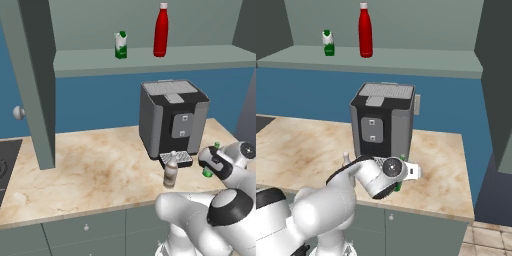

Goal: Sort all alcoholic drinks to one cabinet, and non-alcoholic drinks to the other.

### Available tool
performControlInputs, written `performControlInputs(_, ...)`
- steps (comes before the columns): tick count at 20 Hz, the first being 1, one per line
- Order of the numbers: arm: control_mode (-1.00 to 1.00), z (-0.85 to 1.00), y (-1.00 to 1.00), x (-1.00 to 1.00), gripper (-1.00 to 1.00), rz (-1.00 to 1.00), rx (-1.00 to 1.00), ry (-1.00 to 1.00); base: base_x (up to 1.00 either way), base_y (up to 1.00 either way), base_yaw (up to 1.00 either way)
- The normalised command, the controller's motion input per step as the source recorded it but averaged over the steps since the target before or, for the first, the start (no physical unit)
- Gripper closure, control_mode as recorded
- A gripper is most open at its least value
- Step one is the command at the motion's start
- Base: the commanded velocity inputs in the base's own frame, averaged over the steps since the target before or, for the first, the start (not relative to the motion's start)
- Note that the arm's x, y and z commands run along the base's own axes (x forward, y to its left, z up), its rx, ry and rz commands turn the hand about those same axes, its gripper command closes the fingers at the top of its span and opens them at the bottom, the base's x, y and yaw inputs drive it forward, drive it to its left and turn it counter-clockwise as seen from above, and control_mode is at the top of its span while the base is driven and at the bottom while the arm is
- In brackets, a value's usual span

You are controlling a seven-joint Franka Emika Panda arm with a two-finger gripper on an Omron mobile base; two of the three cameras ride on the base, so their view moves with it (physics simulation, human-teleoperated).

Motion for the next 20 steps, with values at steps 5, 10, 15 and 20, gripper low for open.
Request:
performControlInputs(5,-1.00,-0.29,0.16,0.13,1.00,0.00,0.05,0.00,0.00,0.00,0.00)
performControlInputs(10,-1.00,-0.07,0.15,0.11,1.00,0.00,0.02,-0.02,0.00,0.00,0.00)
performControlInputs(15,-1.00,0.00,0.13,-0.01,1.00,0.00,0.00,-0.11,0.00,0.00,0.00)
performControlInputs(20,-1.00,0.03,0.04,-0.14,1.00,0.00,-0.03,-0.15,0.00,0.00,0.00)
